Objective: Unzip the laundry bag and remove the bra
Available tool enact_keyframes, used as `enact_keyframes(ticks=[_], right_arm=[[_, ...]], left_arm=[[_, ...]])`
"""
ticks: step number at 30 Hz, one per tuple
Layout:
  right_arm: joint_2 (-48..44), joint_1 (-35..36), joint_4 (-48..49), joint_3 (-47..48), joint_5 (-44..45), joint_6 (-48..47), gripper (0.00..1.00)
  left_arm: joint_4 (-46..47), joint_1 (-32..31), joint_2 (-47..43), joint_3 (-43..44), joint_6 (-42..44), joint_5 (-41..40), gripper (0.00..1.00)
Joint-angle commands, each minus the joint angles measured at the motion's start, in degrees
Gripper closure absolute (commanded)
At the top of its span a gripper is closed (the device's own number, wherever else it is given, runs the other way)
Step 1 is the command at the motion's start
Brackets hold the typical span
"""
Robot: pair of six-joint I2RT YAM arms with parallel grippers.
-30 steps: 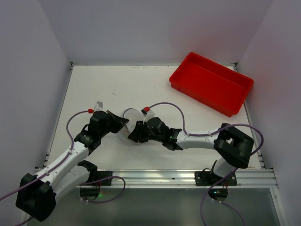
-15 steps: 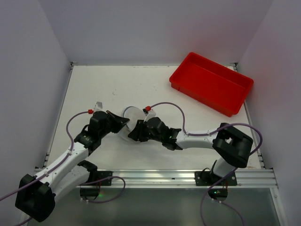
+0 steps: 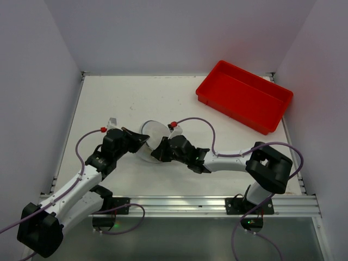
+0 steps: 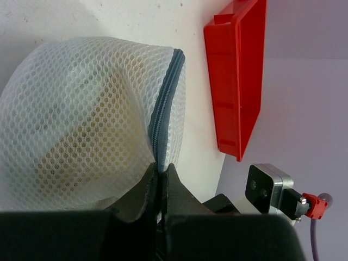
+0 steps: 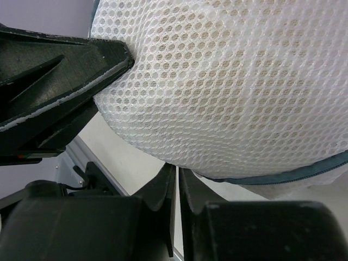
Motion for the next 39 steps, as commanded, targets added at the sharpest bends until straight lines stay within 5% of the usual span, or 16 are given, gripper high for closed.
enact_keyframes(ticks=[1,17,25,27,30,31,34,39], right_arm=[[-0.44,-1.09,0.51,0.68,6.22,-0.25,0.96],[-16.78,-6.54,-20.40,-5.13,1.83,-15.18,1.00],[-18.28,-6.98,-25.52,-2.49,-4.39,-23.44,1.00],[-17.50,-6.89,-24.90,-1.27,-6.25,-23.98,1.00],[-16.00,-6.80,-23.23,0.76,-9.07,-22.93,1.00],[-14.52,-6.54,-22.97,1.46,-9.59,-21.71,1.00],[-10.83,-5.58,-19.89,4.79,-10.13,-19.51,1.00],[-5.98,-4.52,-18.31,9.37,-9.25,-17.39,1.00]], left_arm=[[1.84,-0.85,-1.03,0.08,-1.12,0.30,1.00],[-2.38,-0.15,8.19,9.66,14.07,-5.07,1.00],[2.80,3.89,13.91,12.90,32.52,6.87,0.98],[4.72,5.91,16.27,14.92,37.34,13.79,0.88],[1.25,7.06,16.90,16.69,38.69,16.21,0.46],[0.70,7.06,16.47,16.78,38.08,16.21,0.23],[-2.37,6.97,12.70,15.99,34.39,14.28,0.00],[-10.20,6.88,5.15,13.97,27.99,8.39,0.00]])
